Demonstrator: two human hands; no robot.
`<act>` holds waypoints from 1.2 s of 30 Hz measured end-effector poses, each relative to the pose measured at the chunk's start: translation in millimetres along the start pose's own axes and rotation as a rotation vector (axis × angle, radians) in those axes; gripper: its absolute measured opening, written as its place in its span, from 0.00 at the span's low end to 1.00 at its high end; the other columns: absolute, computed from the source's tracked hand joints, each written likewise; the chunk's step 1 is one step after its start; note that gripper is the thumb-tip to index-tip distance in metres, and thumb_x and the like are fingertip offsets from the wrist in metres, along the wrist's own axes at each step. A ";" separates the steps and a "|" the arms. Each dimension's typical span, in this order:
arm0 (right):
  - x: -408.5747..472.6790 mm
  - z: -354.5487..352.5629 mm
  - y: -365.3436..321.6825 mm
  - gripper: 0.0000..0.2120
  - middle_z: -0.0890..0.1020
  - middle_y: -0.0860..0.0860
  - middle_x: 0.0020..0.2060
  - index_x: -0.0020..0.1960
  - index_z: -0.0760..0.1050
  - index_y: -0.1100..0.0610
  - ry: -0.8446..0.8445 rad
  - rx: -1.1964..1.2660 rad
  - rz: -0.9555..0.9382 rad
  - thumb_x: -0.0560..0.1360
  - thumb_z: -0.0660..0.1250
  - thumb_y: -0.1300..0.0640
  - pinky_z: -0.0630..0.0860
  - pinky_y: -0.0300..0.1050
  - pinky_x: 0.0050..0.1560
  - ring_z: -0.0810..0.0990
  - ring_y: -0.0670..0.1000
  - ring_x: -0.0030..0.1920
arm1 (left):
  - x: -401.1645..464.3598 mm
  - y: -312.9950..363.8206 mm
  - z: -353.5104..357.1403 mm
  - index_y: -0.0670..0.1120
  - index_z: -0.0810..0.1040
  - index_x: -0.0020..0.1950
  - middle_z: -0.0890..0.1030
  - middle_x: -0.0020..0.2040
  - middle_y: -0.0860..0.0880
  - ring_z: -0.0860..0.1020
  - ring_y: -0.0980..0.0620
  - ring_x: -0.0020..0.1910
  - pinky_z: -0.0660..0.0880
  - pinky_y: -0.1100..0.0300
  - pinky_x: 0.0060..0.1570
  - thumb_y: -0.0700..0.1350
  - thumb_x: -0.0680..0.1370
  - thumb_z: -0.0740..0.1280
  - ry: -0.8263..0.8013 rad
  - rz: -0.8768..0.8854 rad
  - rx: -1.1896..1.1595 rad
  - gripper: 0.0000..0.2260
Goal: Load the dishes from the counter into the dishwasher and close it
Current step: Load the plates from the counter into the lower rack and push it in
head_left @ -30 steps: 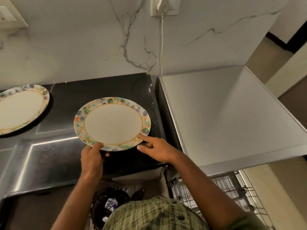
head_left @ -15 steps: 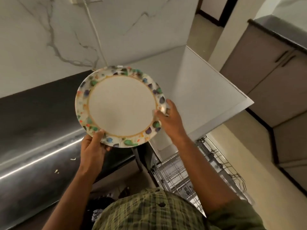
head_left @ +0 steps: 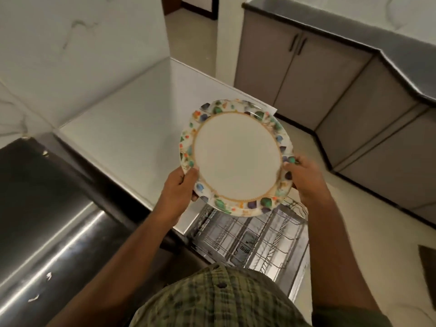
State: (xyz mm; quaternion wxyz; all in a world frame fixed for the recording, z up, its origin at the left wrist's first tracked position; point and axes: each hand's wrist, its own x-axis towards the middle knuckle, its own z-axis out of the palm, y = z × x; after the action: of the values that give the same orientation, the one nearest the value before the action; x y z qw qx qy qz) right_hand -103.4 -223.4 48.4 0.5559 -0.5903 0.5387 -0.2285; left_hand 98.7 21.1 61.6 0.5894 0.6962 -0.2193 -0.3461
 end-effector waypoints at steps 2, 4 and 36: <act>0.7 -32.3 13.1 0.09 0.85 0.55 0.42 0.53 0.82 0.56 0.073 0.071 0.029 0.79 0.66 0.66 0.79 0.47 0.41 0.81 0.55 0.42 | 12.2 1.8 20.0 0.44 0.80 0.50 0.85 0.41 0.48 0.81 0.51 0.36 0.78 0.57 0.35 0.49 0.86 0.63 -0.111 -0.048 0.061 0.12; 0.4 -59.0 18.1 0.08 0.84 0.54 0.42 0.56 0.81 0.60 0.185 0.117 0.023 0.80 0.65 0.66 0.79 0.41 0.35 0.83 0.48 0.36 | 22.9 0.9 38.3 0.47 0.82 0.56 0.87 0.48 0.51 0.86 0.52 0.45 0.83 0.56 0.45 0.53 0.85 0.65 -0.197 -0.070 0.199 0.11; 92.2 -36.4 179.0 0.21 0.86 0.54 0.55 0.65 0.82 0.46 -0.144 -1.027 0.031 0.79 0.64 0.65 0.80 0.46 0.48 0.85 0.54 0.50 | 86.4 -55.6 146.7 0.25 0.38 0.77 0.44 0.76 0.20 0.49 0.22 0.79 0.55 0.35 0.79 0.48 0.86 0.54 -0.368 0.002 1.781 0.35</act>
State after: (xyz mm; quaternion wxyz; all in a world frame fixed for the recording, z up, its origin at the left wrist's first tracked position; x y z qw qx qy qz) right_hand -174.3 -284.9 -133.4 0.2335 -0.7931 0.5506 0.1150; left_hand 41.7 -127.0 -21.4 -0.2109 0.8276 -0.4970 -0.1538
